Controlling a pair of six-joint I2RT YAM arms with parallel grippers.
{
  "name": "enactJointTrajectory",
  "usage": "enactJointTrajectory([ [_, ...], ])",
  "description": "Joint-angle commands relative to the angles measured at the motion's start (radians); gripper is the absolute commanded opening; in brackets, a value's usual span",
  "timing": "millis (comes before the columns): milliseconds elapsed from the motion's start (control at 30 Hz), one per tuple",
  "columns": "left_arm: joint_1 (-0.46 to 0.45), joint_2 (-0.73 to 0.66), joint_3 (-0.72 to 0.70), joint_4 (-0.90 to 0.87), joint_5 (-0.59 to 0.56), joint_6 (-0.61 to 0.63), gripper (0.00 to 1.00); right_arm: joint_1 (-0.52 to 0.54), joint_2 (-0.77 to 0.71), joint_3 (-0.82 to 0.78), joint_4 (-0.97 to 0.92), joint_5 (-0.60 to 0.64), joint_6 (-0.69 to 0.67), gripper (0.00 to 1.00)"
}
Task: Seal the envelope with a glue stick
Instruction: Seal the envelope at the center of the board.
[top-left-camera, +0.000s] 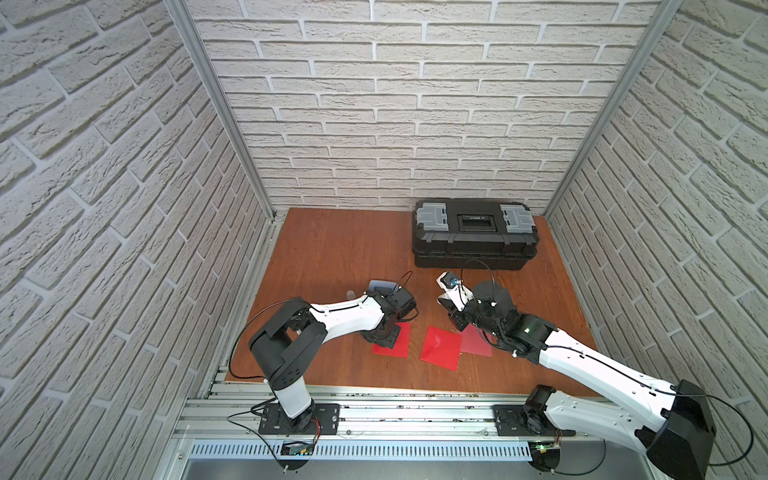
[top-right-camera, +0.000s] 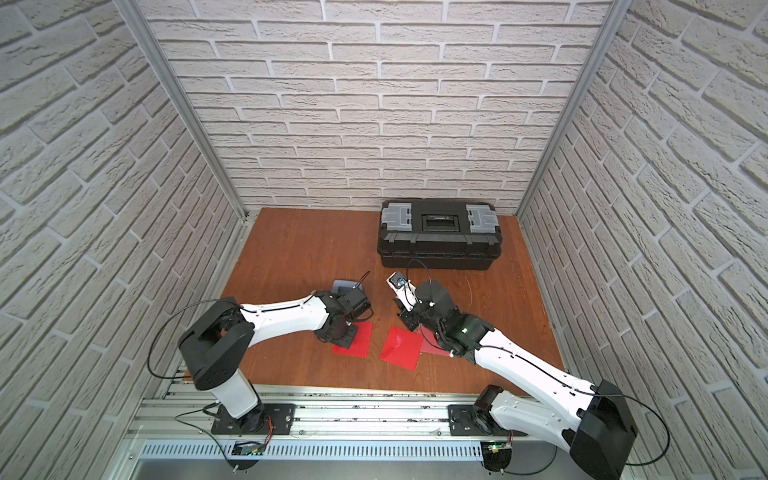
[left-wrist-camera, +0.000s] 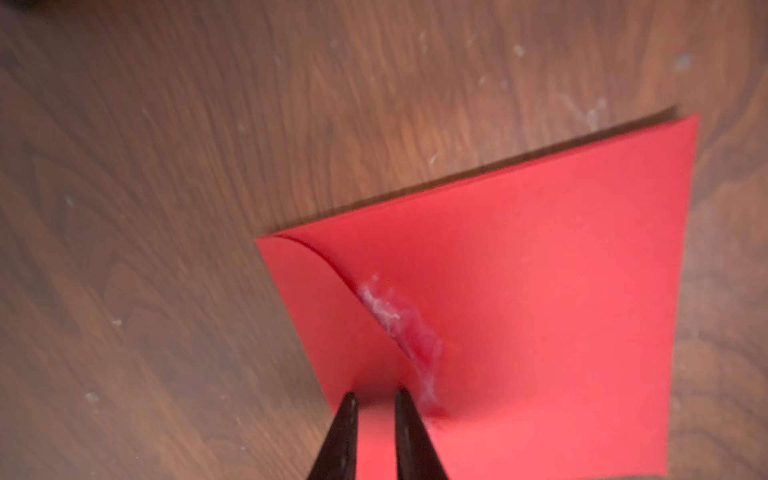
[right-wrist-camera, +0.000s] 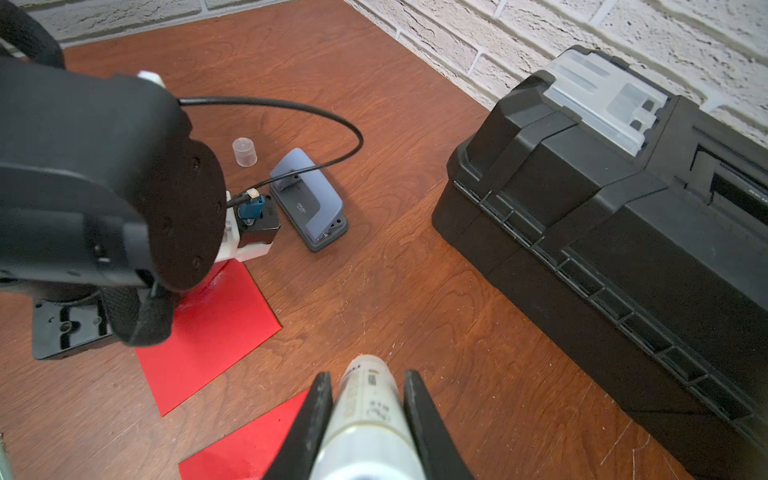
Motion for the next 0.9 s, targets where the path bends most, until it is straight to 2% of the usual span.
enactJointTrajectory([
  [0, 0.017, -0.04, -0.028, -0.024, 0.055, 0.007, 0.19, -0.006, 0.008, 0.034, 0.003, -0.013, 0.02, 0.03],
  [400, 0.043, -0.096, -0.077, 0.016, 0.095, 0.013, 0.17, -0.005, 0.039, 0.08, -0.022, -0.042, 0.037, 0.03],
  [867, 0.014, -0.003, -0.104, 0.022, 0.088, 0.013, 0.18, -0.005, 0.058, 0.108, -0.041, -0.056, 0.033, 0.03],
])
